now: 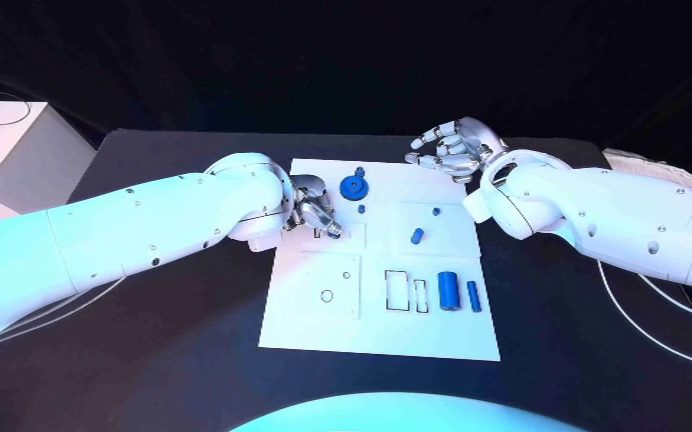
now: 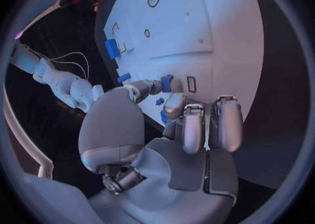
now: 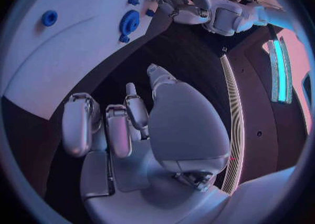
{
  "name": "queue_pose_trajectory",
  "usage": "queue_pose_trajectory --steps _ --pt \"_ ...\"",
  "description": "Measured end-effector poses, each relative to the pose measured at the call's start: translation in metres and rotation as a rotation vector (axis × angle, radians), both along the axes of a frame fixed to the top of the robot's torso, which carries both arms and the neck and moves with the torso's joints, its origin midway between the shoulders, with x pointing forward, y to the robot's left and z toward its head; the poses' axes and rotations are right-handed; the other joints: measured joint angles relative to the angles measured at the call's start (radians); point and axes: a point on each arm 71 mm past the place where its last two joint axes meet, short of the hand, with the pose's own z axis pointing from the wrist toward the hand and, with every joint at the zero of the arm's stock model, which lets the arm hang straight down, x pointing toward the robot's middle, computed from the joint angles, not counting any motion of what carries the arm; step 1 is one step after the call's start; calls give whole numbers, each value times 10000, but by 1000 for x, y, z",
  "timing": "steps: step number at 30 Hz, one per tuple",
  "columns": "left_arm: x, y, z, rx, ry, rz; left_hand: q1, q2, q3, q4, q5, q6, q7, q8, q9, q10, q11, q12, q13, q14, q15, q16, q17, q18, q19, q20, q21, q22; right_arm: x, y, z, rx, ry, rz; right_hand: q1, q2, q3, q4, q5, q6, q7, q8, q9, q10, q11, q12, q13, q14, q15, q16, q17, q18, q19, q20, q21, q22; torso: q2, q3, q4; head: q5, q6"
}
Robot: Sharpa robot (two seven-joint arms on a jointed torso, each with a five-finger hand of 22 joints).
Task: Assemble the parts on the task board
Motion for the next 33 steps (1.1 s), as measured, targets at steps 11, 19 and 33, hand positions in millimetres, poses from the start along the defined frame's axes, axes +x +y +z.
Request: queue_pose_trajectory --steps 11,19,33 --pt "4 -3 0 179 146 -160 -135 135 -1 -1 -51 76 -36 19 9 88 -21 0 125 0 1 0 -1 0 0 0 0 -1 0 0 0 -1 3 -5 0 0 0 0 0 0 0 0 -1 0 0 0 -1 0 0 0 0 0 0 0 0 -2 -3 12 -5 12 -22" --pt "5 -5 0 250 175 -180 -318 318 -55 -55 -156 211 -101 39 22 161 -60 -1 136 0 1 0 -1 0 0 0 0 8 0 0 0 0 4 -2 0 0 0 0 0 0 0 -1 -1 0 0 0 -1 0 0 0 -1 1 0 0 0 -3 2 12 -5 2 -40" --pt "6 -7 0 315 143 -154 -421 423 -224 -224 -459 449 -229 1 33 220 -71 32 233 -23 -21 0 -1 0 37 -37 0 7 0 0 0 1 5 -2 -54 54 0 0 0 -70 -8 36 12 0 0 0 5 0 0 -56 8 0 0 0 -42 -4 3 6 -4 -19 -80"
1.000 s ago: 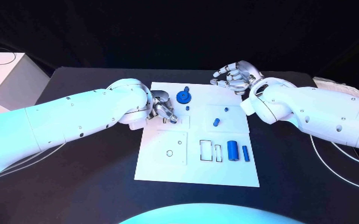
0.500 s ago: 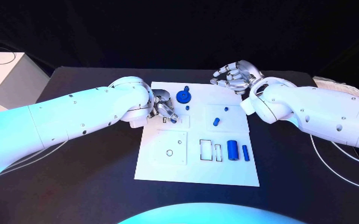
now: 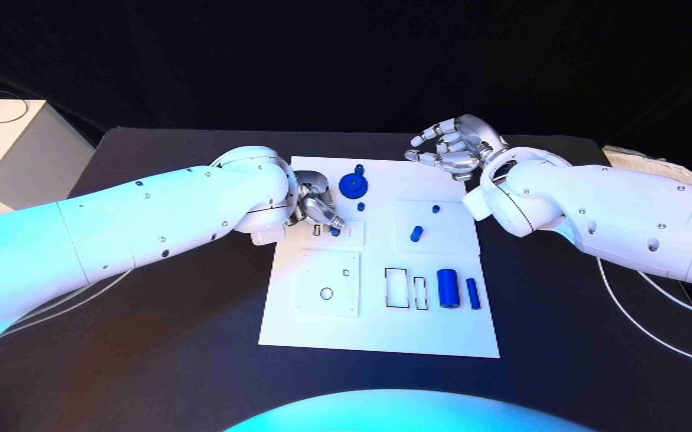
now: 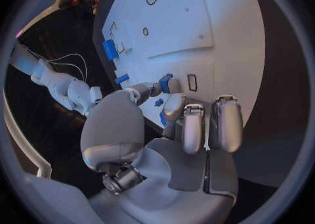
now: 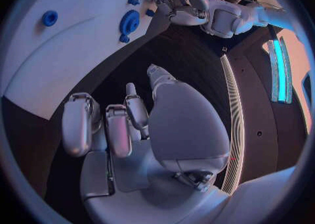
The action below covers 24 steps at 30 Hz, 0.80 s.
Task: Assemble the parts on the task board
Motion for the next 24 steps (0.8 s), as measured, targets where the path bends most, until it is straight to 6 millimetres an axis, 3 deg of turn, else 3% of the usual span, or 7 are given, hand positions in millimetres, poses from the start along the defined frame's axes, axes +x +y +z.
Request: queue_pose_trajectory --steps 18,19,21,24 --pt "-1 -1 0 131 -129 -117 199 -80 -427 -427 -83 65 -83 -82 -43 49 -23 -1 30 22 -53 0 0 -1 36 -36 0 -2 -1 -1 0 4 -2 1 1 -1 0 0 0 1 1 0 -1 0 0 0 -2 0 0 0 -2 0 0 0 0 -2 -3 -6 -2 -32 -39" --pt "-1 -1 0 135 -133 -119 198 -83 -467 -467 -165 75 -94 -100 -58 48 -23 -1 30 22 -53 0 0 -1 36 -36 0 -2 -1 -1 0 4 -3 0 1 -1 0 0 0 1 1 0 -1 0 0 0 -2 0 0 0 -2 0 0 0 0 -2 -3 -7 -1 -32 -39" --pt "-1 -1 0 141 -141 -128 154 -141 -533 -533 -671 115 -135 -200 -118 71 -46 -1 43 22 -53 0 0 -1 36 -36 0 -2 -1 -1 0 5 -3 0 1 -1 0 0 0 1 1 0 -1 0 0 0 -2 0 0 0 -2 0 0 0 0 -2 -4 -10 -1 -32 -40" --pt "-1 -2 0 147 -150 -135 69 -225 -536 -536 -971 161 -208 -236 -154 85 -60 -1 66 22 -54 0 0 0 36 -36 0 -2 -1 -1 0 5 -4 -1 1 -1 0 0 0 1 1 0 -1 0 0 0 -3 0 0 0 -3 0 0 0 -10 -3 -4 -12 1 -32 -41"
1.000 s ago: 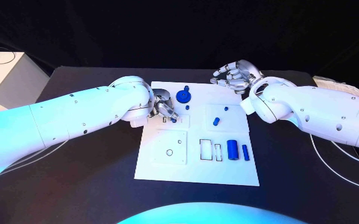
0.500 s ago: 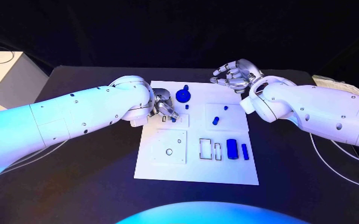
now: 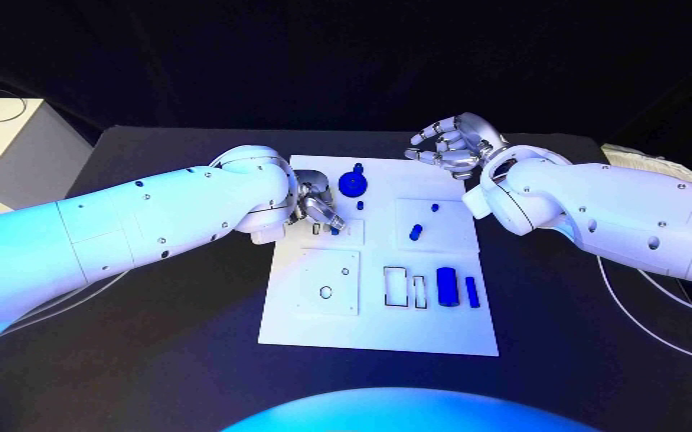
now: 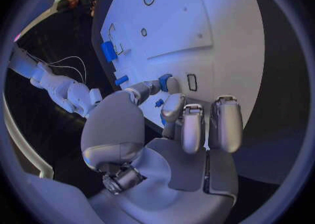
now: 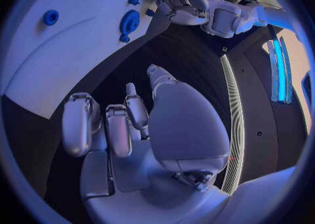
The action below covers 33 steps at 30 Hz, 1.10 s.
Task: Assemble the parts on the task board
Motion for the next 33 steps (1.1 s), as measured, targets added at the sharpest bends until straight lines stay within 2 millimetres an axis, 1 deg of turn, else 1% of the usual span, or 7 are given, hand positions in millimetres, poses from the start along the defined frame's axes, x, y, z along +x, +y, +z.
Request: queue_pose_trajectory --steps 6,13,19,21,25,29,33 --pt "0 0 0 13 -24 3 -86 -86 -44 -34 -91 42 -43 -2 -30 0 0 0 12 0 0 0 0 0 36 -35 0 0 0 0 0 3 -3 5 0 0 0 0 0 0 0 0 -1 0 0 0 -9 0 0 0 0 0 0 0 -30 -1 0 0 0 0 -1" --pt "0 1 0 13 -30 18 -111 -111 -368 228 -177 63 -69 -58 -43 -42 -40 -1 12 0 1 0 0 0 35 -35 0 -1 0 0 0 3 -7 3 0 0 0 0 0 1 1 0 -1 0 0 -41 -33 0 0 0 -1 0 0 0 -30 -1 0 4 0 0 -6" --pt "-1 3 -1 25 -22 30 -204 -204 -904 659 -284 170 -95 -90 -47 -44 -41 -1 47 0 1 0 0 0 35 -35 0 -1 0 0 0 4 -10 -3 0 0 0 0 0 1 0 0 -1 0 0 -41 -33 0 0 0 -2 0 0 0 -66 7 0 5 -5 6 14" --pt "-1 4 -1 24 -16 24 -203 -205 -1155 856 -405 171 -96 -90 -47 -44 -41 -1 80 0 1 0 0 0 35 -35 0 -2 0 -1 0 3 -11 -5 -21 17 0 0 0 1 0 0 -1 0 0 -41 -34 0 0 0 -2 1 0 0 -65 7 1 5 -5 8 19" --pt "-2 4 -2 27 -3 15 -189 -219 -1577 1277 -1179 171 -96 -90 -47 -45 -40 -1 110 0 1 0 0 1 35 -35 0 -2 0 -1 0 4 -13 -7 -86 -4 0 0 0 1 0 -1 -2 0 0 -41 -33 0 0 0 -2 0 0 0 -65 7 1 3 -5 3 27" --pt "-3 5 -2 17 11 8 -189 -219 -1743 1443 -1373 170 -96 -90 -46 -45 -40 -1 117 -1 2 0 0 0 35 -35 0 -2 0 -1 0 4 -13 -9 -81 0 0 0 0 -29 30 0 -2 0 0 -41 -49 0 0 0 -2 1 0 0 -65 6 2 0 -4 -7 36" --pt "-4 6 -2 -11 18 7 -189 -219 -1781 1482 -1373 169 -97 -91 -46 -44 -40 -1 114 -1 2 0 0 0 35 -35 0 -3 0 -1 0 4 -14 -10 -81 0 0 0 0 -29 31 0 -2 0 0 -41 -49 0 0 0 -2 1 0 0 -65 6 2 -4 0 -10 47"
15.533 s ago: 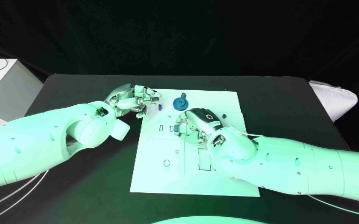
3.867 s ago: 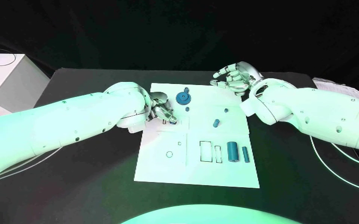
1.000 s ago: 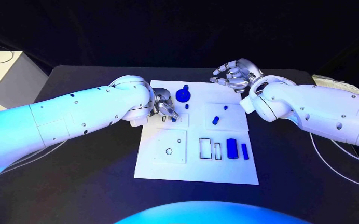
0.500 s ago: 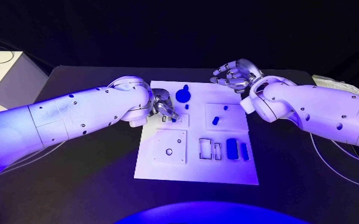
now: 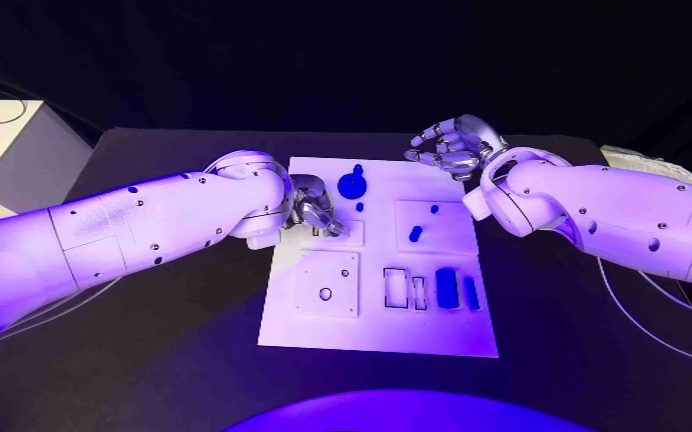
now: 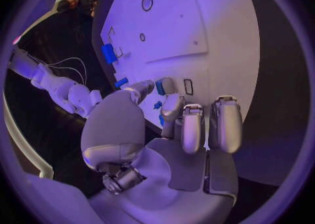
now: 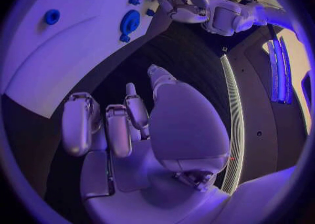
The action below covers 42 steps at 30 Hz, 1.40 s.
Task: Assemble the parts on the task board
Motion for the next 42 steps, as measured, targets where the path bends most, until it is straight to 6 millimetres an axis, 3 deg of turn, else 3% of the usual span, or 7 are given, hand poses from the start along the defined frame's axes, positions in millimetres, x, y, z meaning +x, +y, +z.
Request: queue_pose_trajectory --steps 7,18,25,29,36,39,42 --pt "-2 3 2 -80 -7 18 0 1 -101 101 -56 0 0 -25 0 0 1 0 -24 0 1 0 0 0 0 0 -40 0 0 0 0 -1 0 -7 -93 14 -29 29 0 -35 -34 0 0 0 0 0 -12 0 0 0 0 -1 0 0 0 -1 -3 -1 0 -9 8" --pt "-2 3 14 -375 -121 31 -1 1 -452 596 -278 -39 39 -24 12 -57 60 -97 -113 0 1 0 0 0 0 0 -79 -1 0 0 -2 -1 29 -15 -92 13 -29 29 0 -35 -33 0 0 0 0 0 -12 0 0 0 -1 -1 -36 36 -49 -2 -5 0 -5 0 65" --pt "4 12 30 -711 -231 304 338 -27 -623 677 -288 -331 216 -24 51 -494 125 -535 -718 0 1 0 0 0 -169 61 -259 -3 1 -2 -3 -15 33 -54 -131 53 -28 28 0 -35 -33 40 -1 1 0 0 -21 0 0 -38 -1 -1 -36 36 -49 -3 -10 7 -5 -10 111" --pt "11 19 42 -852 -286 523 641 66 -812 677 -248 -717 378 -104 76 -1100 271 -1055 -1438 -16 98 -274 1 1 -633 159 -637 -567 1 -2 -3 -17 29 -71 -131 52 -28 28 0 -35 -33 40 -1 0 0 0 -21 0 0 -38 -1 0 -36 35 -49 -3 -10 10 -4 -10 147" --pt "30 38 58 -959 -327 1130 1180 282 -868 676 -172 -1409 719 -630 -159 -2095 563 -1896 -2667 8 341 -465 0 0 -874 367 -891 -942 2 -3 -3 -5 12 -85 -131 53 -28 28 0 -35 -34 40 8 0 0 1 -21 0 0 -38 -2 0 -36 35 -49 -4 -8 14 -1 23 262" --pt "36 45 58 -973 -296 1386 1259 279 -871 679 -172 -1635 881 -997 -456 -2241 709 -1976 -2861 -17 451 -465 0 158 -934 428 -892 -1001 2 -3 -3 2 6 -86 -131 52 -28 28 0 -35 -34 39 7 0 0 0 -21 0 0 -38 -2 -1 -35 35 -49 -5 -3 13 -2 30 274" --pt "43 52 58 -977 -274 1662 1298 318 -938 691 -172 -1737 983 -1220 -658 -2268 737 -1982 -2915 -18 523 -504 0 159 -968 462 -904 -1001 2 -3 -3 9 1 -85 -131 53 -28 28 0 -35 -34 39 7 0 0 0 -21 0 0 -38 -2 -1 -35 35 -49 -5 4 10 -4 31 288"
